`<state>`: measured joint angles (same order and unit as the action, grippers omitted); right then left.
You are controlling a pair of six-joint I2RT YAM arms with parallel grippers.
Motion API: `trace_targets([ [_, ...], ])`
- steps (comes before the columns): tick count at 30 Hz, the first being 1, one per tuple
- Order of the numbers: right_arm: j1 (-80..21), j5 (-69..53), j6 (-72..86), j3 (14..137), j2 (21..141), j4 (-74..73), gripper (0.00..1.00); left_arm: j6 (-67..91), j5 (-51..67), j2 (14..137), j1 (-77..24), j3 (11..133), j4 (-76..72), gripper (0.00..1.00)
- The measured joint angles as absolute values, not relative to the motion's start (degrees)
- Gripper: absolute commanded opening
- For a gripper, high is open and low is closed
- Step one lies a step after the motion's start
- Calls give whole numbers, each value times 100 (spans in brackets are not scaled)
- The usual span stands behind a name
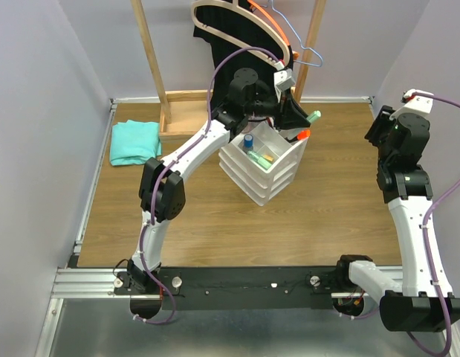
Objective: Sort the stationery into containers
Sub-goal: Place the pen in the storage box.
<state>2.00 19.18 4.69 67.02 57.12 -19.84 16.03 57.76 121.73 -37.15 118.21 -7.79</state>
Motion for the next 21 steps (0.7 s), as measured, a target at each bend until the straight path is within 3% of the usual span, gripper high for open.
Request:
trace_targets([
  [6,200,1745,445,6729,5782,-1984,55,1330,5774,12173,-3721,11738,-755,4],
  [14,200,1588,449,6729,5784,-1988,59,998,5774,12057,-3719,11334,-891,38],
  [21,200,1393,497,6729,5771,-2027,59,617,5725,11786,-3723,10997,-698,50],
])
